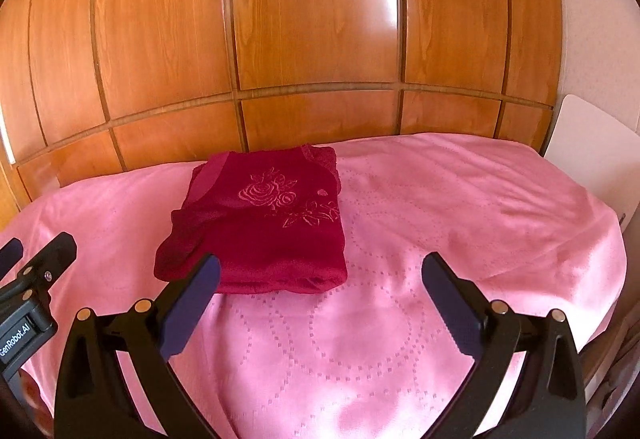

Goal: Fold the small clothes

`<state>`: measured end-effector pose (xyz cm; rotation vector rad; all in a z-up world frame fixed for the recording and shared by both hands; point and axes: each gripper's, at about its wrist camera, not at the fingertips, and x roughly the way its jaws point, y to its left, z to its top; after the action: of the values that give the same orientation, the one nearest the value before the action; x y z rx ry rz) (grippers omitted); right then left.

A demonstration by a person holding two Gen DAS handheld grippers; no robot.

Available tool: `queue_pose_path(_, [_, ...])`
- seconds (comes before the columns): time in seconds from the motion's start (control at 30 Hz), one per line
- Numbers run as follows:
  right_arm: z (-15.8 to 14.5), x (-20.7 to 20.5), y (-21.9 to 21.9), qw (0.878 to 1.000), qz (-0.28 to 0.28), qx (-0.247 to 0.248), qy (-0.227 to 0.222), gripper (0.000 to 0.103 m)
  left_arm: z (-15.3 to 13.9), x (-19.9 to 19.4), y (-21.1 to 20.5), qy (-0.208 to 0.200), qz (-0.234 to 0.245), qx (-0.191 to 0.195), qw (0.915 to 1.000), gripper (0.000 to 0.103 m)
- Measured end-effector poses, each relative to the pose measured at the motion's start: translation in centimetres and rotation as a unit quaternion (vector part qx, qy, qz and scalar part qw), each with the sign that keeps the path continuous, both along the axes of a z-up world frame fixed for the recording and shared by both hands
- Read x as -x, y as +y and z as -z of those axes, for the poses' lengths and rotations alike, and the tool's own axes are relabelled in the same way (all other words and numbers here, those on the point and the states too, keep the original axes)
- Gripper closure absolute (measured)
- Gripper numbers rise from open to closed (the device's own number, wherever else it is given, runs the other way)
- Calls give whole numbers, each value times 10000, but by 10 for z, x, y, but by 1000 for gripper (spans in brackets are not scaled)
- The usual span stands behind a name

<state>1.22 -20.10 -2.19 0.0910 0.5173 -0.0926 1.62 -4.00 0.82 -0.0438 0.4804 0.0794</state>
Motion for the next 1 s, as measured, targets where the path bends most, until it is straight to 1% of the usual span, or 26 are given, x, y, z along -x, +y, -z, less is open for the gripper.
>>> queue_pose_path(0.33, [-6, 11, 6, 9998, -40, 79, -172, 2, -5, 8, 5, -85, -69, 9, 9999, 4])
queue_pose_path(0.53, [-4, 12, 10, 9999, -84, 85, -116, 3, -3, 7, 8, -55, -159, 65, 9998, 4])
queue_pose_path(1.0, [0, 7, 10, 9999, -123, 57, -6, 3, -1, 3, 11, 15, -206, 23, 9998, 4])
